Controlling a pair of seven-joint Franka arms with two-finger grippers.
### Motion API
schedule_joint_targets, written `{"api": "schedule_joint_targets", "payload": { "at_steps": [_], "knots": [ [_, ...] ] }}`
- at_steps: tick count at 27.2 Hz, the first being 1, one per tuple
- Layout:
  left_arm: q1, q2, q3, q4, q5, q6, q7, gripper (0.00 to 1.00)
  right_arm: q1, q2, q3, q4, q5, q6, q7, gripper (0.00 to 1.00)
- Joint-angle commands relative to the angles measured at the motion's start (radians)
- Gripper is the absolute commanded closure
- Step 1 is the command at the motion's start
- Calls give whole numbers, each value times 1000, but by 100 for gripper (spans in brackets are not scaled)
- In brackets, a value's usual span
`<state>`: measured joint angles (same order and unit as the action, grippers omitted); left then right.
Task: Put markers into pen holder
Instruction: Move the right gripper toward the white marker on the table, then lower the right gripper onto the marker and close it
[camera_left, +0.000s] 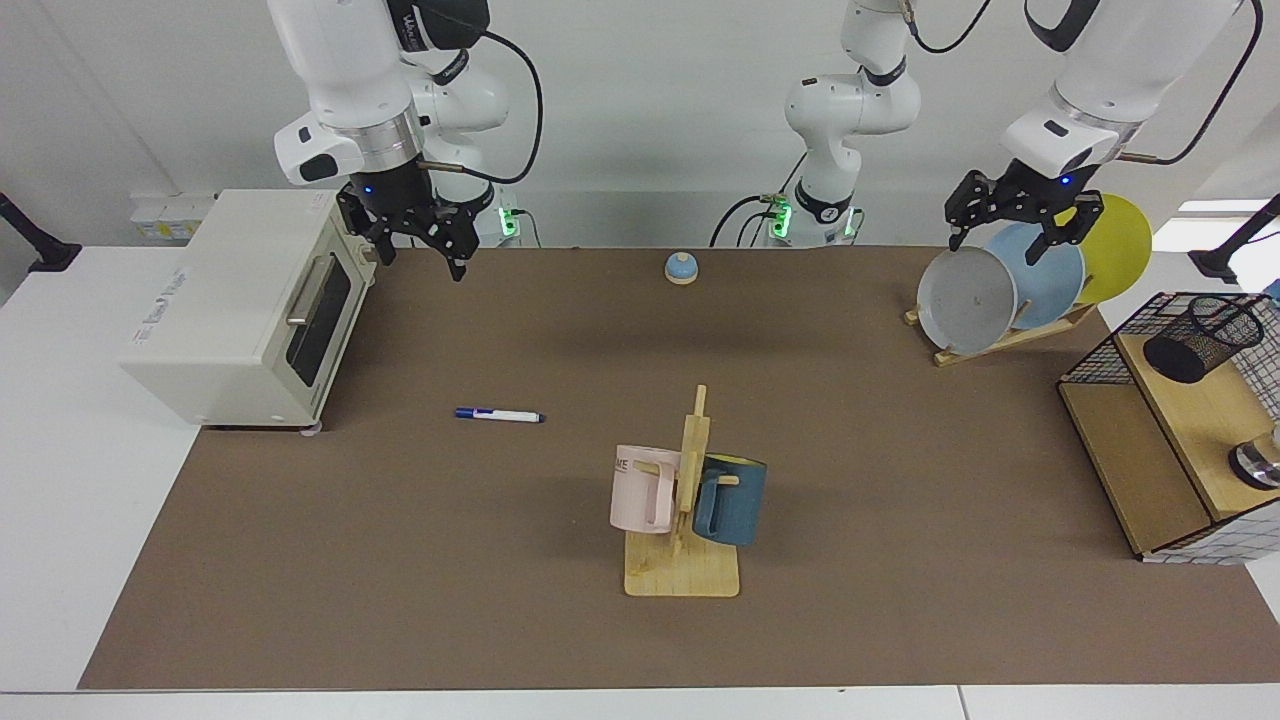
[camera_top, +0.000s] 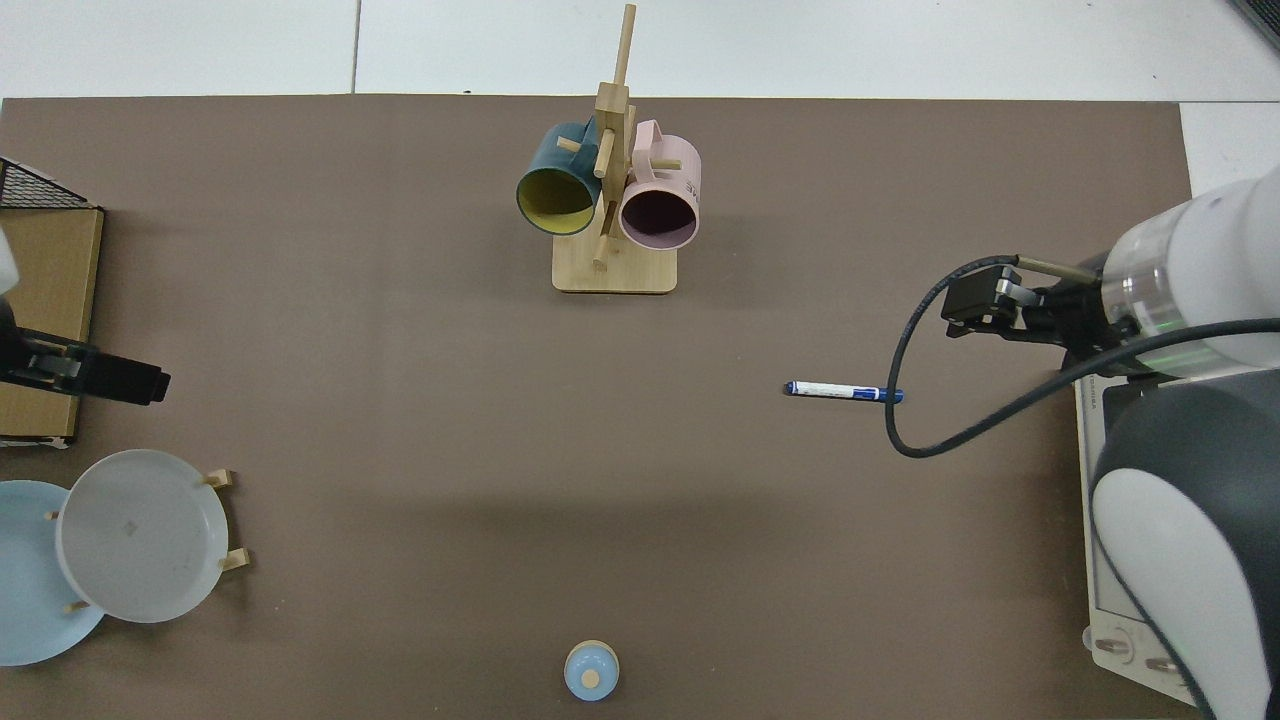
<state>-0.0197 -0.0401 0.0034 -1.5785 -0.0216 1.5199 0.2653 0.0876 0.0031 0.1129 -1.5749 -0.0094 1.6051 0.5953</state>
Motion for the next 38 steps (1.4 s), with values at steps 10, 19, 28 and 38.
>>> {"api": "schedule_joint_targets", "payload": {
  "at_steps": [10,19,28,38],
  "knots": [
    [15,0,-5,9,-6,-27,0,0,21,-34,4,-197,63,191,906,1],
    [17,-6,0,2,-4,-34,2,0,23,-22,2,-372,65,398,1069,1],
    [17,-9,0,-6,-4,-41,-1,0,14,52,2,-445,81,469,1098,2],
    [15,-9,0,-9,-6,-43,-1,0,9,81,2,-632,95,729,1124,4]
  ]
}}
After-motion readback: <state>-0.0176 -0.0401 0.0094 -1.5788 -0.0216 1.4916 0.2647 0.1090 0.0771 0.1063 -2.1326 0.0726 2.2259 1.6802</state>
